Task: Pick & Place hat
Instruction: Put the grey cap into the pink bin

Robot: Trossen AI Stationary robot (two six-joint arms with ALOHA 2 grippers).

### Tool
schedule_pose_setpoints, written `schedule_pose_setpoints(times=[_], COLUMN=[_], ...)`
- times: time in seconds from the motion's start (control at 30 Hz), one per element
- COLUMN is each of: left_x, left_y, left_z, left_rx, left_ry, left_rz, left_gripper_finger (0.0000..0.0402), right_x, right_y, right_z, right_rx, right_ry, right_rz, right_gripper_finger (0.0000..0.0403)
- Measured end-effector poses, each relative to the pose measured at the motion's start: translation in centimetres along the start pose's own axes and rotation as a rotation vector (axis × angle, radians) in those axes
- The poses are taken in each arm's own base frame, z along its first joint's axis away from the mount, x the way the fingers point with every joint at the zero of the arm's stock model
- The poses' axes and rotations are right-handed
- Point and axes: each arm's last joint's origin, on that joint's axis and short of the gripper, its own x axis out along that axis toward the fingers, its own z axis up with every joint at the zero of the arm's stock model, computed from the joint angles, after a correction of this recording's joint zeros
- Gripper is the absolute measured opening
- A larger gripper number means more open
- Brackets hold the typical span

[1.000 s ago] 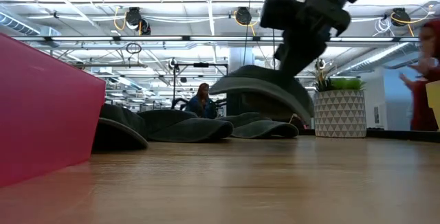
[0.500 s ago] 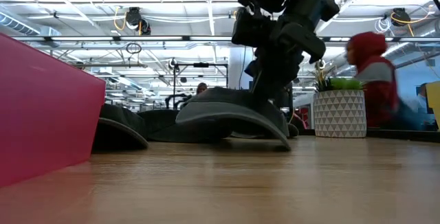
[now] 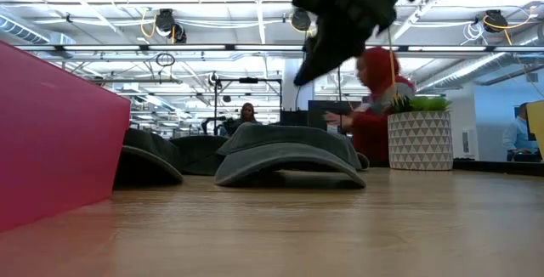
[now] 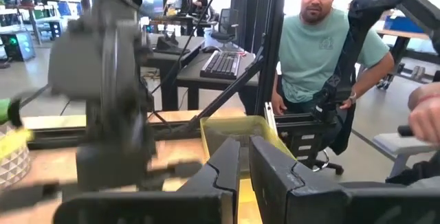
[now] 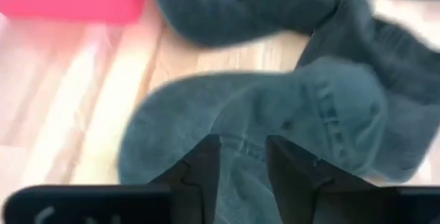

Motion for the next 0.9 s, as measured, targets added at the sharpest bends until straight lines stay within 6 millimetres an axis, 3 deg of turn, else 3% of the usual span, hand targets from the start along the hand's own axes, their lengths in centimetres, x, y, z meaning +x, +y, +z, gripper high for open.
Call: schedule_pose_setpoints(times=[0.23,0.43,0.7,0.9], left_x=[0.0,0.5,3.1,4.4], left_y=[0.3,0.8,1.3,1.4], left_z=[-0.5,-1.9,-4.4,-3.4], left_rx=[-0.02,0.0,0.074,0.091], left_ry=[0.044,0.13,0.14,0.366], left_rz=[0.09,0.247,0.271,0.293], left_gripper_finger=[0.0037,0.0037,0.0037,0.0037], right_x=[-5.6,-8.6,-8.6,-9.1], right_y=[0.5,2.8,3.2,3.1], right_z=[0.0,-3.0,-8.0,-8.5], right_rx=[0.096,0.115,0.168,0.071], right_ry=[0.0,-0.154,-0.34,-0.377], right_rz=[-0.11,-0.338,-0.344,-0.358], right_gripper_finger=[0.0133,0.011,0.0081,0.0061])
